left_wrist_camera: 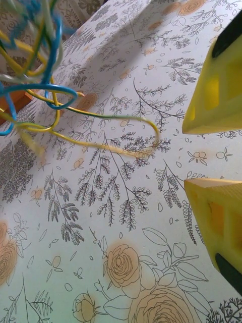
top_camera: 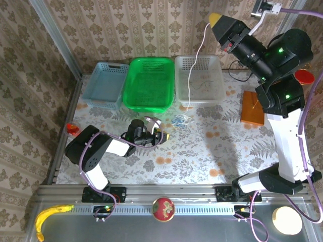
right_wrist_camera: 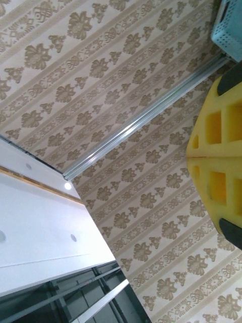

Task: Untangle the cables

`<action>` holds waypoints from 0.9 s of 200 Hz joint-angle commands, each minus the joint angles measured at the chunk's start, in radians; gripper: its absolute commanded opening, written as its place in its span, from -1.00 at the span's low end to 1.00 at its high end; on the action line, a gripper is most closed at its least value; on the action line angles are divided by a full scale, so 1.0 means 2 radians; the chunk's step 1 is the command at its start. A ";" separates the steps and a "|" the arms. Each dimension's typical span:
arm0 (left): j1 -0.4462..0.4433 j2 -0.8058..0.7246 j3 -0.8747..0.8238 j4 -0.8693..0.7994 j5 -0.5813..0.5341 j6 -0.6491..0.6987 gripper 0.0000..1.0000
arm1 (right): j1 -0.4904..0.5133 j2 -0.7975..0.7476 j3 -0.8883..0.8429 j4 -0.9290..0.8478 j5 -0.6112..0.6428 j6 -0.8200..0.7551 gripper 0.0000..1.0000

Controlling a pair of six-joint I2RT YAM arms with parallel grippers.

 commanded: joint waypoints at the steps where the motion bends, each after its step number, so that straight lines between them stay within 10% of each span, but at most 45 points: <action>1: 0.006 0.002 -0.001 0.006 0.010 -0.008 -0.46 | -0.002 -0.007 -0.048 0.022 -0.018 0.007 -1.00; 94: 0.010 -0.054 0.014 -0.045 -0.003 -0.014 0.21 | 0.006 -0.081 -0.242 0.099 -0.026 0.041 -1.00; 180: 0.069 -0.200 -0.008 -0.193 -0.174 -0.035 0.58 | 0.091 -0.132 -0.436 0.117 0.018 0.017 -1.00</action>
